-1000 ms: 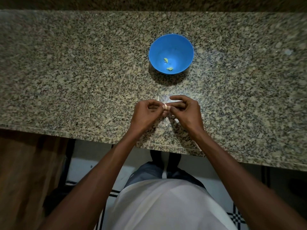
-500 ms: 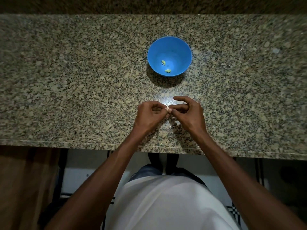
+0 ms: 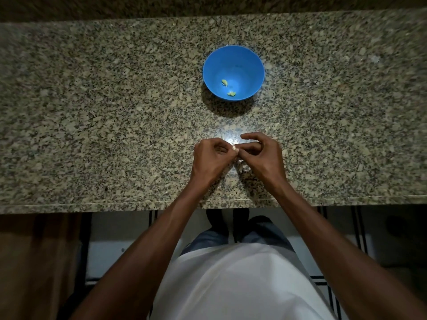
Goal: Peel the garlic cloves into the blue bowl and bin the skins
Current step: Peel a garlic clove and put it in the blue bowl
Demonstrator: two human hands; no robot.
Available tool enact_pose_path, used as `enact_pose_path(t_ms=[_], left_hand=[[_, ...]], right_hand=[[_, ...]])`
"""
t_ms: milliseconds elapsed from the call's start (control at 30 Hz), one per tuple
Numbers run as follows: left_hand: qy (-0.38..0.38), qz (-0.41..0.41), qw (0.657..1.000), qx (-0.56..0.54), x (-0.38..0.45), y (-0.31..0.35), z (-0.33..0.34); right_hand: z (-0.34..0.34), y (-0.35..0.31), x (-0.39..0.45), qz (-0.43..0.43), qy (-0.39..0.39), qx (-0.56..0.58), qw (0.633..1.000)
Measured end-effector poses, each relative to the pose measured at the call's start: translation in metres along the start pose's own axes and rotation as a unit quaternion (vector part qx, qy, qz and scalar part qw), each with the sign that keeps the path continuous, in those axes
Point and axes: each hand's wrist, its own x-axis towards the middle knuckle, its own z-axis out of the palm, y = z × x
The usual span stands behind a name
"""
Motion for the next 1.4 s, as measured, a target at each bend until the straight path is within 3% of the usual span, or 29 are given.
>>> enact_pose_path(t_ms=[400, 833, 1200, 1400], left_hand=[[-0.017, 0.001, 1.0, 0.015, 0.004, 0.004, 0.002], [0.018, -0.037, 0.998, 0.038, 0.004, 0.008, 0.015], [0.016, -0.066, 0.997, -0.043, 0.01, 0.013, 0.017], [-0.005, -0.125, 0.976, -0.178, 0.008, 0.015, 0.017]], right_hand=[[-0.007, 0.001, 0.0, 0.004, -0.001, 0.007, 1.0], [-0.016, 0.012, 0.011, 0.045, -0.071, 0.096, 0.992], [-0.017, 0.006, 0.027, 0.053, -0.068, 0.122, 0.989], [-0.019, 0.007, 0.03, 0.091, -0.071, 0.176, 0.978]])
